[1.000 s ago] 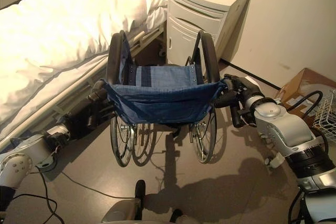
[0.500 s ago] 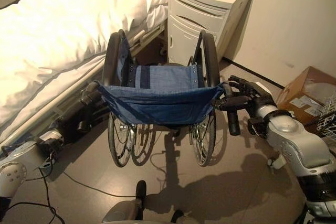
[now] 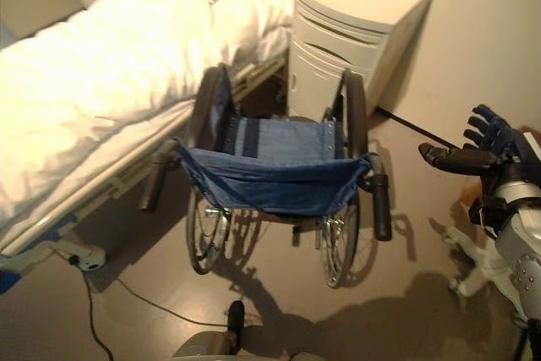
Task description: Push the wheelchair next to the bed
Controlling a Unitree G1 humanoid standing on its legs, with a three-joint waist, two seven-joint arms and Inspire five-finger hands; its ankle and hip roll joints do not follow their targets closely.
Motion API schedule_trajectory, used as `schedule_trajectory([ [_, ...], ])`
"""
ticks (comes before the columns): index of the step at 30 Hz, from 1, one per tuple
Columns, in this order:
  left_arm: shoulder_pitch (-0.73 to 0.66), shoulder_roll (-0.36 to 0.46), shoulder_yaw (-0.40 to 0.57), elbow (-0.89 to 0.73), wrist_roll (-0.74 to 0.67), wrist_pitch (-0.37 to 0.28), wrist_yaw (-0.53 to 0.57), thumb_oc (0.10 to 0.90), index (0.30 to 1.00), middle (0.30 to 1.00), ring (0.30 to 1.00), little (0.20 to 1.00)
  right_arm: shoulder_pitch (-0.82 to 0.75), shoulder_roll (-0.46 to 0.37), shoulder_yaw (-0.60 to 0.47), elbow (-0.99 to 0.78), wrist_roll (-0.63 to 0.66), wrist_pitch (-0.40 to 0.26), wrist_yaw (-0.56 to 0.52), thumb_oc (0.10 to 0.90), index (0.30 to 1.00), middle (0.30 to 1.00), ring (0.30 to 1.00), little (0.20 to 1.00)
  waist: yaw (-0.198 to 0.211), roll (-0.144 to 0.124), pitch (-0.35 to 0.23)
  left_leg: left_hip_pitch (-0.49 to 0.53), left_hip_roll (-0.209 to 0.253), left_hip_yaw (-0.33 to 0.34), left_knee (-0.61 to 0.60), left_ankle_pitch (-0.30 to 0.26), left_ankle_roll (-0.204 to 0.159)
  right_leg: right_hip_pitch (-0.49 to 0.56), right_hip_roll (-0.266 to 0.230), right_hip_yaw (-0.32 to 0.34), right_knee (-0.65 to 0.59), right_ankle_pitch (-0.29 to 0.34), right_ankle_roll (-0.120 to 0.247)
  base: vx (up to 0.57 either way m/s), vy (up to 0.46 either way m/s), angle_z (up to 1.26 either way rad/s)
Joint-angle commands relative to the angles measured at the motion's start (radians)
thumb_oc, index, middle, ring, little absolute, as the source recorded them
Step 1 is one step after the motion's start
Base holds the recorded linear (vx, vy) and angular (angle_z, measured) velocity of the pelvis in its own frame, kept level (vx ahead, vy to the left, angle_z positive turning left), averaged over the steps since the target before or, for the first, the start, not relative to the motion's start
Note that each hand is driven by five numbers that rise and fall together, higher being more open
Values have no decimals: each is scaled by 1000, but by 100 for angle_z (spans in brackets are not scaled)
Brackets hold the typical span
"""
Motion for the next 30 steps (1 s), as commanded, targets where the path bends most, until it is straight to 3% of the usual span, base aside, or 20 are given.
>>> schedule_trajectory([
  [1,9,140,64,-55,50,-107,-19,800,900,900,900,900,-95,6,-49,24,-12,-108,-14,800,900,900,900,900,36,-30,-74,111,68,77,9,-82,-96,-97,-14,9,-8,158,22,-14,-20,50],
  [7,35,108,52,-115,79,-105,-36,800,900,900,900,900,-65,72,-56,54,-57,-90,-51,800,900,900,900,900,37,-26,-72,105,68,72,9,-78,-102,-100,-13,2,-9,158,23,-20,-10,15],
  [14,115,-71,-12,-108,101,-82,-86,800,900,900,900,900,84,224,-90,214,-88,-34,-113,800,900,900,900,900,32,-24,-66,100,66,66,9,-79,-101,-108,-14,4,-9,158,25,-17,9,9],
  [16,124,-155,-84,-25,120,-73,-126,800,900,900,900,900,145,319,-60,412,-80,-91,-146,800,900,900,900,900,27,-22,-63,100,63,64,9,-82,-99,-109,-12,8,-10,158,25,-34,11,2],
  [17,121,-164,-97,-9,130,-78,-131,800,900,900,900,900,149,328,-54,448,-84,-113,-141,800,900,900,900,900,27,-22,-62,101,63,63,9,-82,-98,-109,-12,8,-11,158,25,-25,-5,9],
  [18,111,-192,-143,51,150,-54,-141,800,900,900,900,900,155,358,-32,544,-88,-117,-177,800,900,900,900,900,26,-22,-59,103,62,62,9,-84,-97,-109,-11,8,-11,161,26,-14,-9,12],
  [21,92,-214,-191,117,172,-49,-154,800,900,900,900,900,149,383,-6,608,-91,-116,-222,800,900,900,900,900,25,-20,-56,104,60,61,9,-85,-97,-110,-11,9,-12,162,26,-27,-7,22],
  [22,63,-249,-284,213,165,-37,-149,800,900,900,900,900,130,426,58,720,-50,-151,-287,800,900,900,900,900,23,-14,-50,107,57,58,9,-87,-95,-108,-11,10,-14,166,26,-37,-3,20],
  [24,35,-300,-368,312,176,-39,-163,800,900,900,900,900,107,473,99,818,13,-174,-329,800,900,900,900,900,21,-9,-48,109,54,58,9,-90,-91,-111,-11,14,-14,170,26,-46,3,2],
  [25,9,-347,-440,422,169,-78,-186,800,900,900,900,900,85,505,116,926,11,-201,-318,800,900,900,900,900,17,-4,-48,111,53,60,9,-92,-89,-113,-11,19,-14,173,26,-36,11,-3],
  [30,-40,-450,-580,620,175,-62,-220,800,900,900,900,900,40,558,166,1110,19,-213,-280,800,900,900,900,900,9,10,-53,114,51,69,9,-97,-83,-118,-11,31,-14,179,27,-22,12,-8],
])
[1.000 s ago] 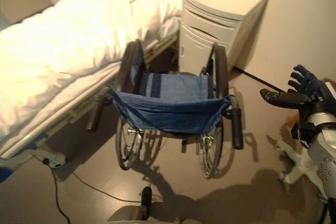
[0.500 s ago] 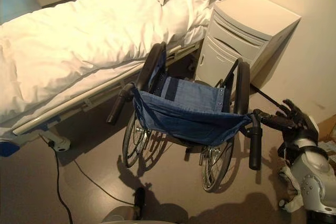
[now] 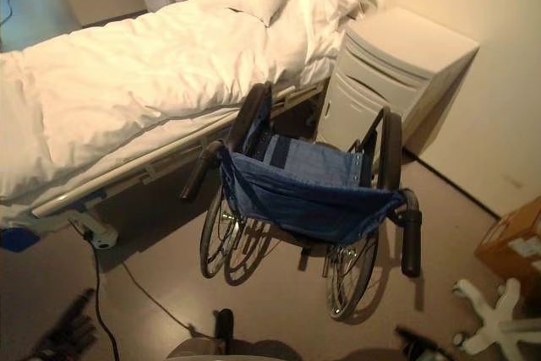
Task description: Push the wheelchair next to the bed
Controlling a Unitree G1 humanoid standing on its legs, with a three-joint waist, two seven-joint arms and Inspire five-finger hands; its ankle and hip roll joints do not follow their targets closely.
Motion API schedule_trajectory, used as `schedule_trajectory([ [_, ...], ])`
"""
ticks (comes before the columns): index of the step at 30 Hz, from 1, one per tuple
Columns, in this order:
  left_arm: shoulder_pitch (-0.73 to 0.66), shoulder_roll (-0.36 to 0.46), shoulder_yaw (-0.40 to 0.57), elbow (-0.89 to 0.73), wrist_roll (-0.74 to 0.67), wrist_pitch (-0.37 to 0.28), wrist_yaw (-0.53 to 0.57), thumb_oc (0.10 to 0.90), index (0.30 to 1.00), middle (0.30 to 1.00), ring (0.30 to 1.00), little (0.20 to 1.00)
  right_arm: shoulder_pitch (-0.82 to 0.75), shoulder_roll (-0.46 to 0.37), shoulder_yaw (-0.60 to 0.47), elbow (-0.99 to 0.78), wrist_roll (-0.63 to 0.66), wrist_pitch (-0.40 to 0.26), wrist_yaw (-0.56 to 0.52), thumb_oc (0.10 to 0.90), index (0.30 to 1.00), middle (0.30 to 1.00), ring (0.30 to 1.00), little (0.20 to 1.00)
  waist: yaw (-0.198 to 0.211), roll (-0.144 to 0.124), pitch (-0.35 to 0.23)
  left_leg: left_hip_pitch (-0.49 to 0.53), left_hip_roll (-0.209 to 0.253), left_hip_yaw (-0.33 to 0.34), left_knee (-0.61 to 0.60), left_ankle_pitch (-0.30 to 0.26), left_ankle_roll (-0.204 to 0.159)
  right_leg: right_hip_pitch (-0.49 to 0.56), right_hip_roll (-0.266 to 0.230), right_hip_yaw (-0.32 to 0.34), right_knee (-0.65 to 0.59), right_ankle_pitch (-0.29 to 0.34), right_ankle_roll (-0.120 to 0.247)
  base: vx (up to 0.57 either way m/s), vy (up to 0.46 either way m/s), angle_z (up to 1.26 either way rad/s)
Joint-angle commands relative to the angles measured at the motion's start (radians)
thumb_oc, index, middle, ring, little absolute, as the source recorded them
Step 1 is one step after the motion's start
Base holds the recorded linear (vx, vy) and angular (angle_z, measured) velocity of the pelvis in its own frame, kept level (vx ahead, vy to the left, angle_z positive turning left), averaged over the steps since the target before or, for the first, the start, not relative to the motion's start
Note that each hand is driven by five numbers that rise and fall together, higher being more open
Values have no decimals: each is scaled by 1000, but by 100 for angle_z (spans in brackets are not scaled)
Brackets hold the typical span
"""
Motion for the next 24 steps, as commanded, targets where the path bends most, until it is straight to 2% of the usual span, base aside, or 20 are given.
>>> schedule_trajectory([
  [1,-96,34,1,36,30,-58,-34,800,900,900,900,900,-58,-58,20,1,27,-97,-3,800,900,900,900,900,14,6,-15,141,46,18,10,-138,-67,-108,4,11,-30,192,9,-11,0,-22],
  [5,-162,-27,-77,208,10,-7,-46,800,900,900,900,900,-87,-8,40,142,180,-85,53,800,900,900,900,900,-10,6,-30,145,44,31,10,-147,-60,-111,8,28,-30,190,7,2,-5,-19],
  [10,-195,-82,-148,373,27,4,-45,800,900,900,900,900,-109,35,68,270,137,-79,104,800,900,900,900,900,-27,6,-44,153,42,45,10,-156,-52,-115,11,48,-28,192,5,12,-6,-13],
  [14,-220,-128,-167,505,55,37,-3,800,900,900,900,900,-126,82,154,321,-18,-52,184,800,900,900,900,900,-33,5,-45,158,39,47,10,-163,-45,-113,11,54,-26,191,0,15,-4,-13],
  [17,-227,-143,-183,521,73,40,19,800,900,900,900,900,-129,104,217,316,-134,-47,243,800,900,900,900,900,-37,3,-45,158,39,45,10,-163,-43,-112,11,58,-25,192,-3,5,-1,-1],
  [18,-232,-150,-198,523,86,49,19,800,900,900,900,900,-127,118,271,310,-194,-39,302,800,900,900,900,900,-37,0,-44,154,39,45,10,-162,-43,-114,10,59,-26,193,-3,0,0,0],
  [22,-243,-161,-215,531,88,45,37,800,900,900,900,900,-121,134,334,329,-240,-21,406,800,900,900,900,900,-30,-2,-45,148,39,36,10,-160,-46,-115,3,47,-30,196,-1,3,-5,2],
  [24,-249,-164,-218,535,105,38,39,800,900,900,900,900,-122,134,347,333,-244,-24,416,800,900,900,900,900,-27,-4,-47,148,39,35,10,-160,-48,-116,0,41,-30,198,1,18,-12,8],
])
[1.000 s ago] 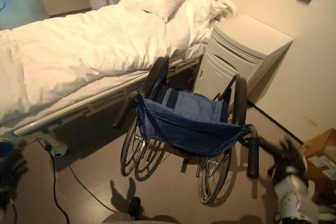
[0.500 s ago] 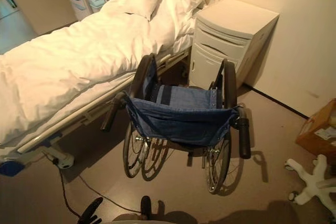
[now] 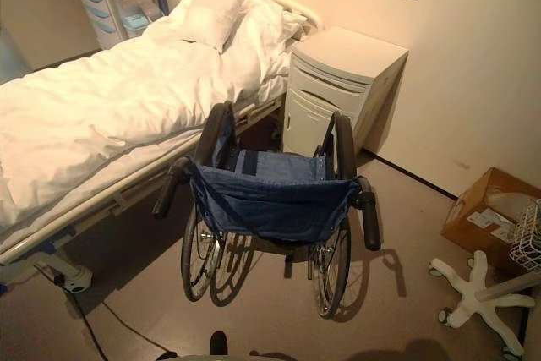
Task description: Push the wheelchair next to the bed
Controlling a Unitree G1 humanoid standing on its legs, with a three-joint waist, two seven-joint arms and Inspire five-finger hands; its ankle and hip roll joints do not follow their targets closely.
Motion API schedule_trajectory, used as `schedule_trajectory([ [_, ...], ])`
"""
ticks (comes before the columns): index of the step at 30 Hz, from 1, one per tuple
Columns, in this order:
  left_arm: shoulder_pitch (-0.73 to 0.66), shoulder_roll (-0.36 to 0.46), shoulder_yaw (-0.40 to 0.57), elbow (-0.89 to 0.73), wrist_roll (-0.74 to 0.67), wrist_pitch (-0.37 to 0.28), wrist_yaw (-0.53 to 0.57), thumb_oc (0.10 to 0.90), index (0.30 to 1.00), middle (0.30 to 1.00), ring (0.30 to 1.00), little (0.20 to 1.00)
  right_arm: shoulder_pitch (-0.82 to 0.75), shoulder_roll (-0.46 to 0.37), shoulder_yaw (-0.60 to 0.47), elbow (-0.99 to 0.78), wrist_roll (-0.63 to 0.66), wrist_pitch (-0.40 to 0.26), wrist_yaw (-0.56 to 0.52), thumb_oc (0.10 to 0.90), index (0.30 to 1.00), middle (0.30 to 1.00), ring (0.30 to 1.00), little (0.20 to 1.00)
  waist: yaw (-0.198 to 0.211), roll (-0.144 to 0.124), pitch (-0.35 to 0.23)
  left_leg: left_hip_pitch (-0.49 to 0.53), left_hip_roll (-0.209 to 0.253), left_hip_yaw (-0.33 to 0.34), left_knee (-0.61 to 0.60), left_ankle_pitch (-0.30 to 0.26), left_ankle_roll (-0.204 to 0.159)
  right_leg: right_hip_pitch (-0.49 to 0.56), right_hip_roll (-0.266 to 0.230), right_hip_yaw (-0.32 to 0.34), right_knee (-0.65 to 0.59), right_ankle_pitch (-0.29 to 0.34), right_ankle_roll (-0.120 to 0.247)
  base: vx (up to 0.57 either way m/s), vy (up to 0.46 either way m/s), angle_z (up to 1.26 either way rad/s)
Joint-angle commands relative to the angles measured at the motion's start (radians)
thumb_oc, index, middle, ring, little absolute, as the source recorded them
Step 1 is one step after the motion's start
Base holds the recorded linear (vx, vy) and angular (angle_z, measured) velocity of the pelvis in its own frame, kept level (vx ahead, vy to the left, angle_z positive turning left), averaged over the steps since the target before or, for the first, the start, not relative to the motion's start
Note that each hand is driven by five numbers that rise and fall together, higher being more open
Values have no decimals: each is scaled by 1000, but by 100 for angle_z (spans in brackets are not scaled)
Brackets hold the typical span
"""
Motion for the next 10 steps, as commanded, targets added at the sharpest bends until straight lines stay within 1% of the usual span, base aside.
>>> schedule_trajectory([
  [1,-63,-54,-21,55,32,-4,10,800,900,900,900,900,-26,11,64,45,-62,33,63,800,900,900,900,900,19,40,24,114,16,-12,11,-143,-52,-119,-8,-25,-30,193,14,27,-13,5],
  [5,-77,-57,-25,65,18,-1,46,800,900,900,900,900,-30,13,83,44,-84,40,82,800,900,900,900,900,16,36,19,116,19,-1,11,-145,-53,-119,-8,-27,-30,192,14,0,0,0],
  [10,-88,-56,-21,69,10,3,34,800,900,900,900,900,-23,11,93,39,-108,30,97,800,900,900,900,900,8,32,15,122,22,10,11,-150,-52,-117,-6,-24,-30,190,13,17,1,-4],
])
